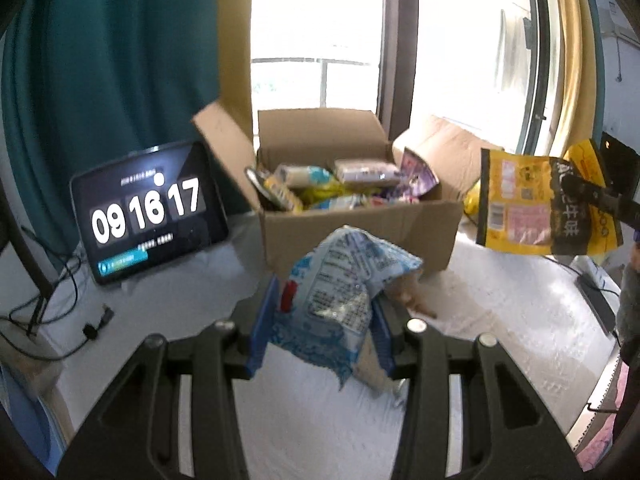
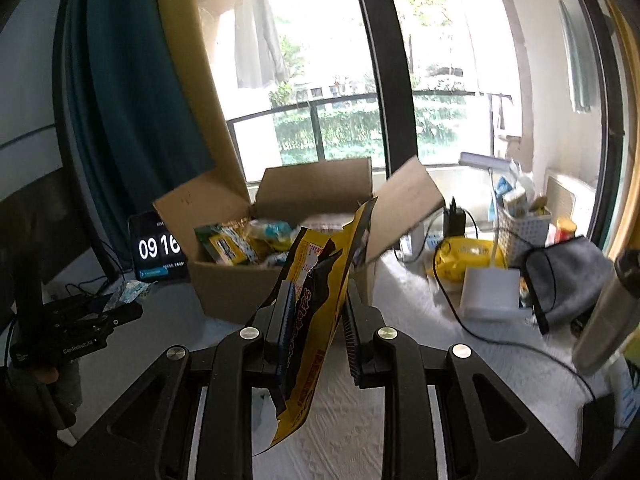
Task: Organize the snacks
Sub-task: 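Carry both bags over the box and open both tools inside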
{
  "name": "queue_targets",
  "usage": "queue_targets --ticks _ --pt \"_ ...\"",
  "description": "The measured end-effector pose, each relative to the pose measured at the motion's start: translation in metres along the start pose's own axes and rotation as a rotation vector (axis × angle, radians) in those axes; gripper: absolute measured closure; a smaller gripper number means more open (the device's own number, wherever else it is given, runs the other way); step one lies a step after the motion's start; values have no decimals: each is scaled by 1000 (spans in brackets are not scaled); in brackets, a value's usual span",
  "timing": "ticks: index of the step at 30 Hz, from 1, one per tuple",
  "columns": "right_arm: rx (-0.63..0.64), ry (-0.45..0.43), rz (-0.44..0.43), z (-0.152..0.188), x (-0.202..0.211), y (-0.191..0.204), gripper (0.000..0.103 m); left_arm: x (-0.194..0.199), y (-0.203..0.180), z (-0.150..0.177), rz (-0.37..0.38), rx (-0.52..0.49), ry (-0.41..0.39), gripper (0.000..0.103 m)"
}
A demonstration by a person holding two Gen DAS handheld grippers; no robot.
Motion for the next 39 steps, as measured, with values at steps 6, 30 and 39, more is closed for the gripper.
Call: queue_targets --ticks 6,30,39 --pt "-1 -42 -18 -23 -7 1 78 -9 -1 -30 -12 -18 -35 59" --pt "51 -83 -65 -88 -114 9 78 -138 5 -102 -49 -118 -16 59" --pt "-17 -25 -101 -69 -181 -11 78 -188 9 -98 -32 -78 9 58"
Point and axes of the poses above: each gripper's, at about its wrist camera, not at the fingertips, and x roughly against the way its jaws point, y to its left, z to its underside, the point moved 6 cm from there along -x, roughly the way its jaws point, and after that the axes turned 8 degrees about -x, right-handed, at the moved point
